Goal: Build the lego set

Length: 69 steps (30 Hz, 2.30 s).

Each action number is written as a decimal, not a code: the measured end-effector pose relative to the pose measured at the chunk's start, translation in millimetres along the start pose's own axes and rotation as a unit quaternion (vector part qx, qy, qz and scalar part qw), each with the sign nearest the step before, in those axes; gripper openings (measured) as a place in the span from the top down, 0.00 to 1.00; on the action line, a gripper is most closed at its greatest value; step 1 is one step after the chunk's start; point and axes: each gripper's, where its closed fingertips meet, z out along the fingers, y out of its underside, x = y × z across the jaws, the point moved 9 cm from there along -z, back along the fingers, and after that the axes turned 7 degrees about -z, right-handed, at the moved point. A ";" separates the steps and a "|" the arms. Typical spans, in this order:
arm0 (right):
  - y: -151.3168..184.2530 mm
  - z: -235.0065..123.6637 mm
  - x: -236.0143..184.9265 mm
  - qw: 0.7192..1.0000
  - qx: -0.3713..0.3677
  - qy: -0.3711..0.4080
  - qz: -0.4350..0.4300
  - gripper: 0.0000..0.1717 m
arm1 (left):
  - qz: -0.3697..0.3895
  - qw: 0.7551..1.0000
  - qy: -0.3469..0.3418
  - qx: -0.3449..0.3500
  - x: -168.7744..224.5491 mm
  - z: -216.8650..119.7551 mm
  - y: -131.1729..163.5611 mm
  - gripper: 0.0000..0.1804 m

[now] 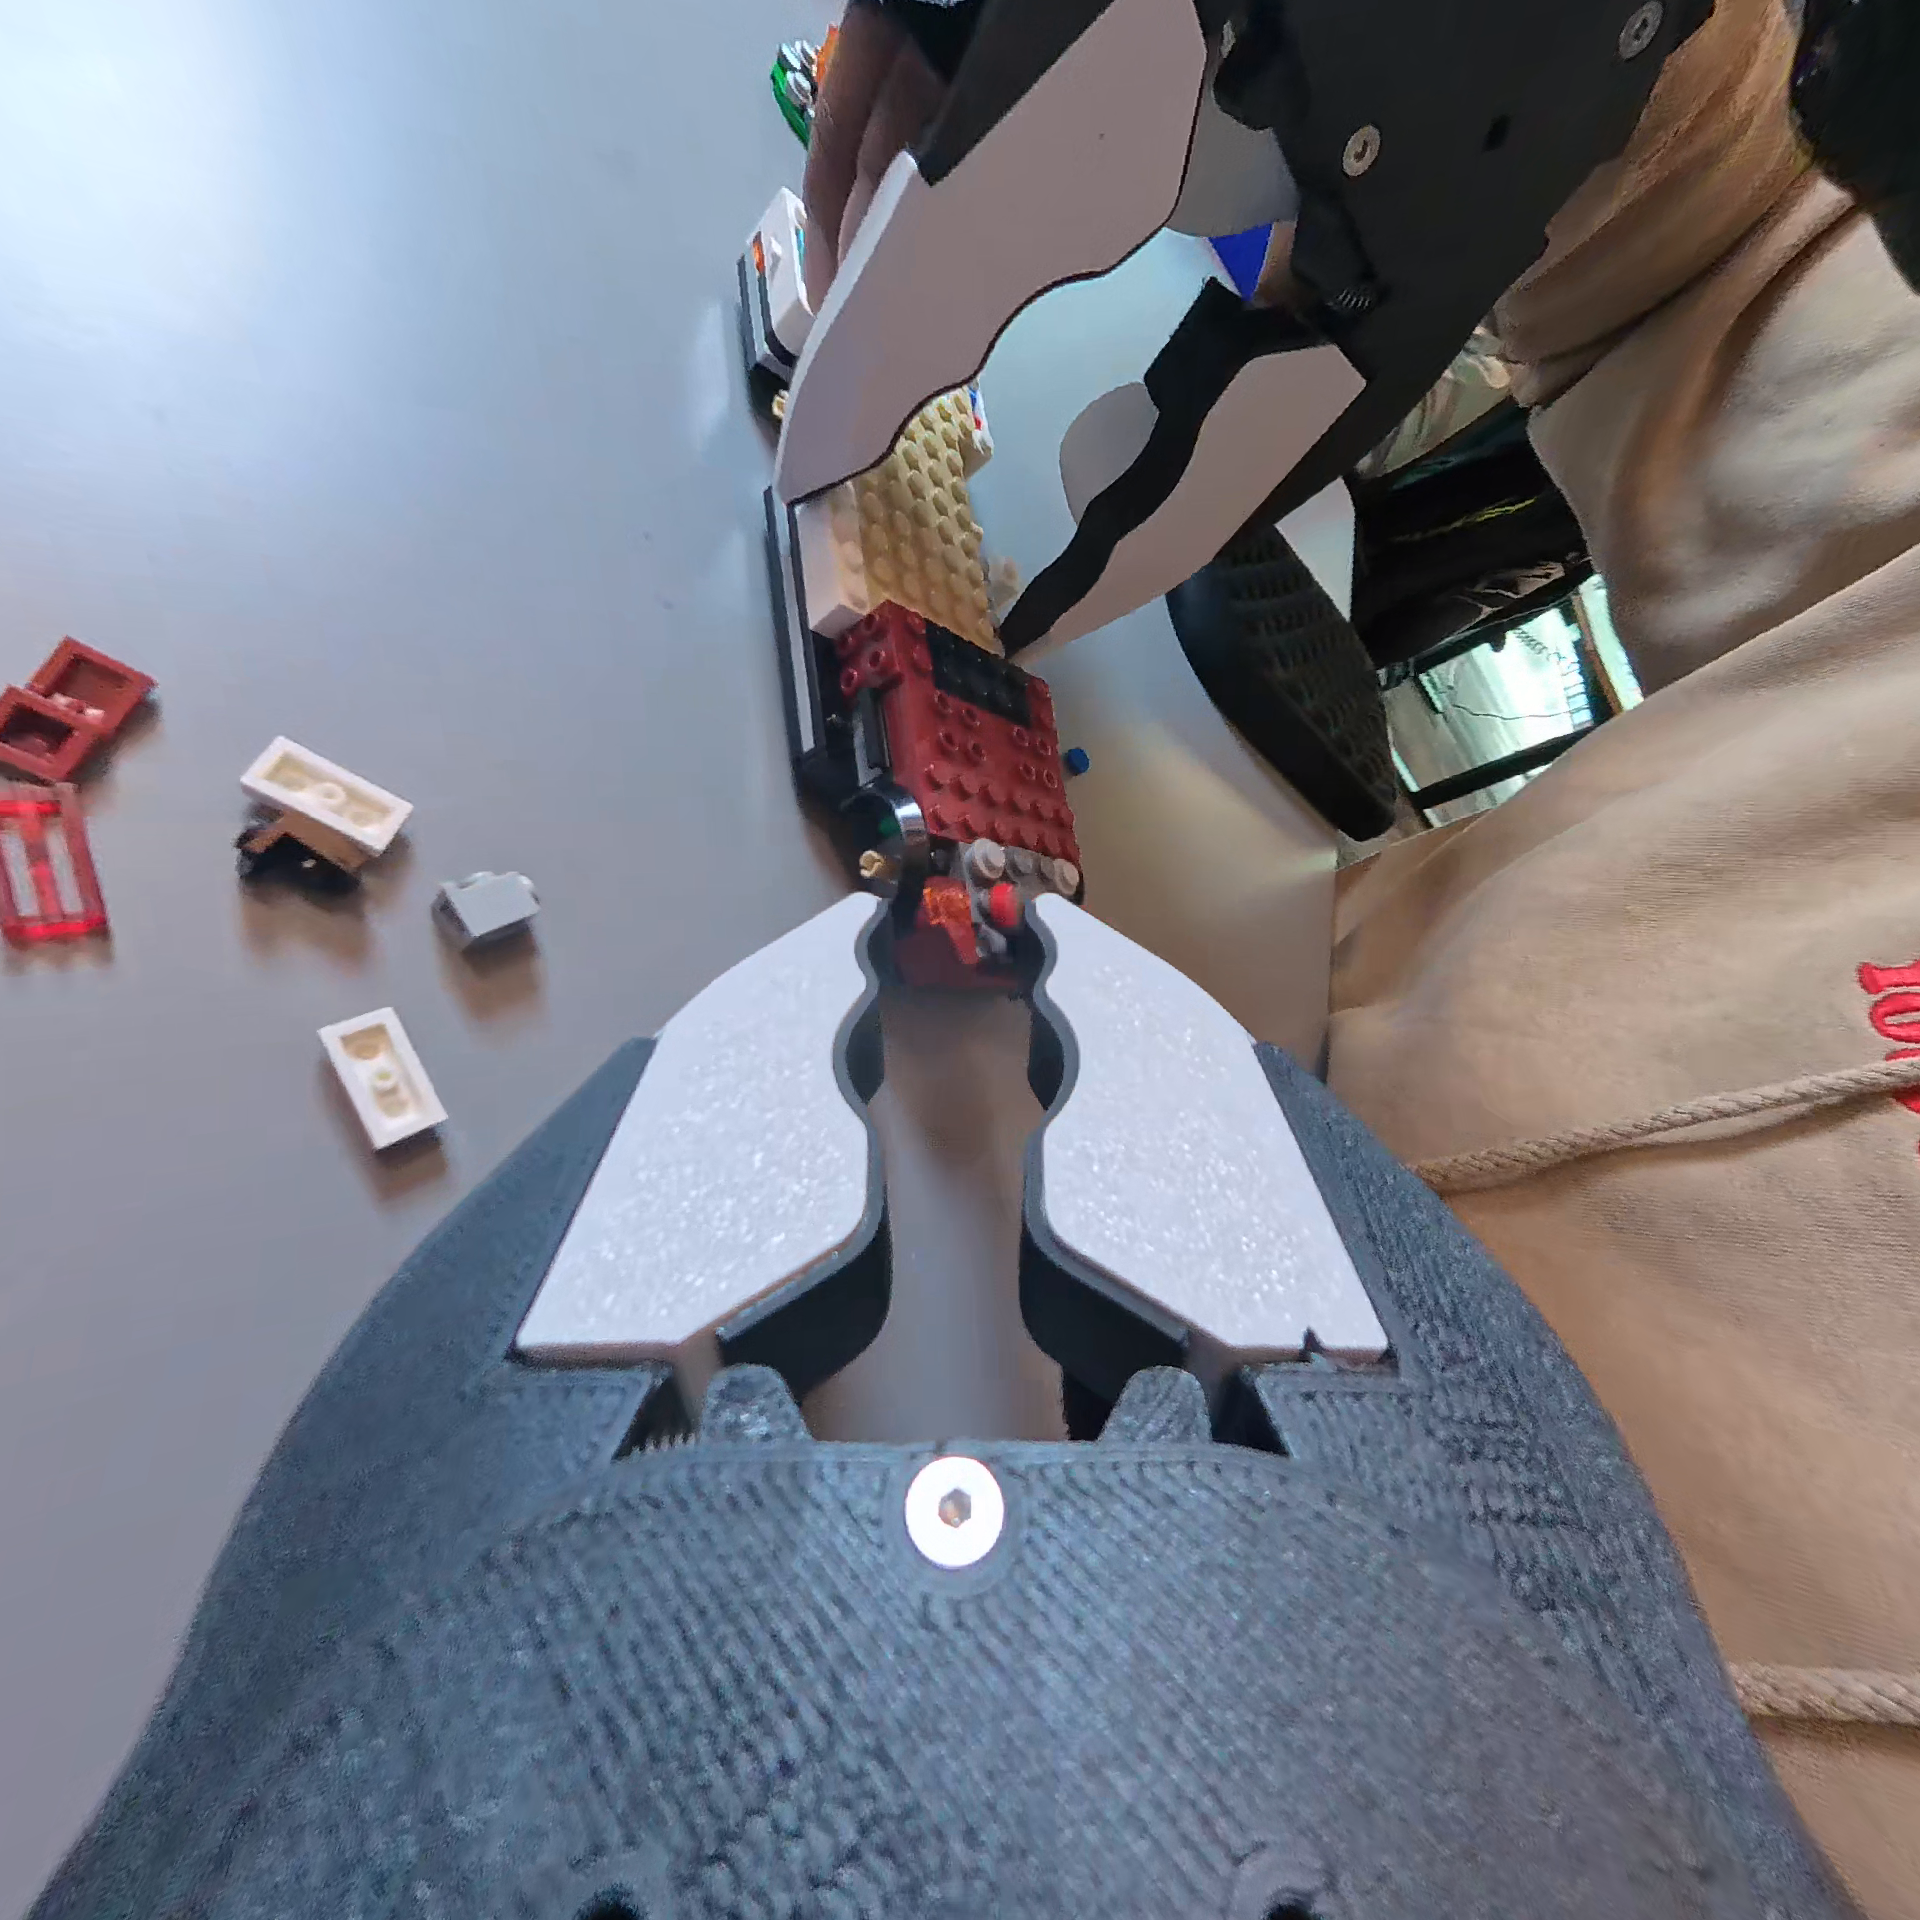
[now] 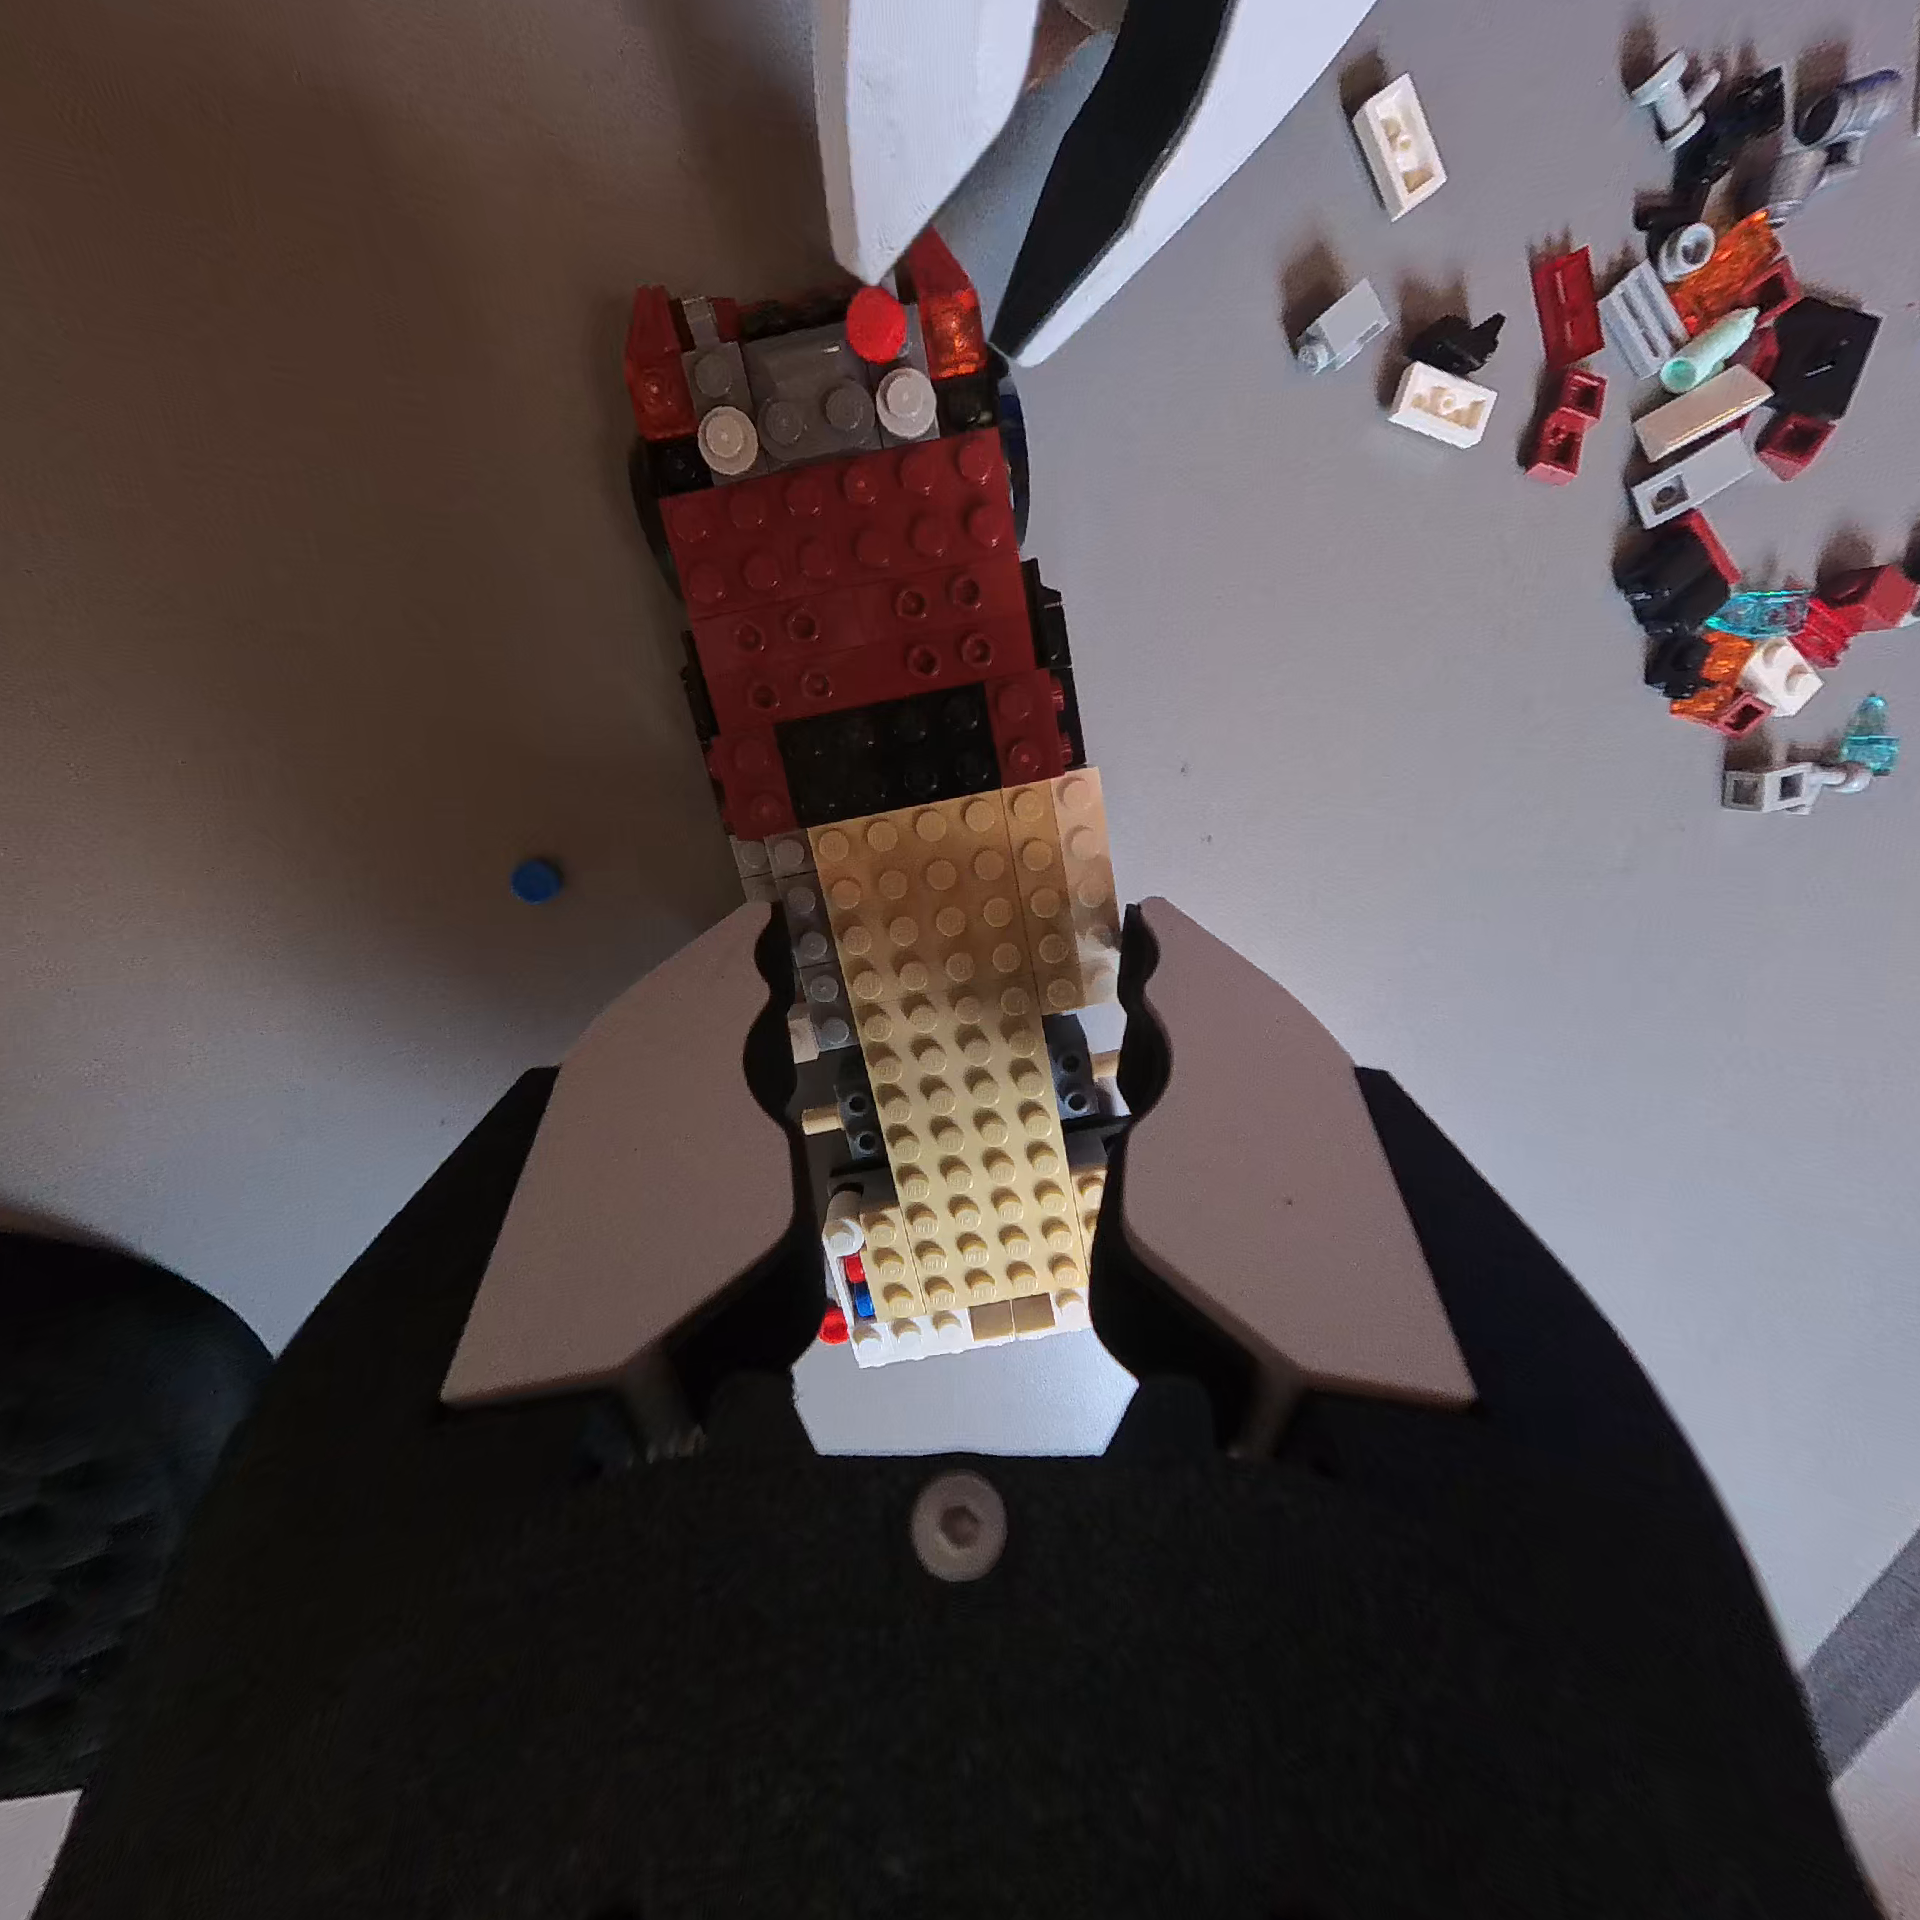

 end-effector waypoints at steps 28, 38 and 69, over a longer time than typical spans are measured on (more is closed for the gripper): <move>-1.0 3.7 5.4 1.000 -0.002 -0.028 -0.001 0.65 | -0.056 0.993 0.024 -0.101 -11.3 6.5 -16.0 0.88; -0.7 3.9 5.3 1.000 -0.001 -0.028 -0.001 0.65 | -0.068 0.987 0.045 -0.138 -16.0 8.0 -21.0 0.88; 20.6 -31.1 -17.5 0.995 0.009 0.084 0.051 0.71 | 0.228 0.971 -0.057 -0.054 8.4 -8.7 -0.4 0.79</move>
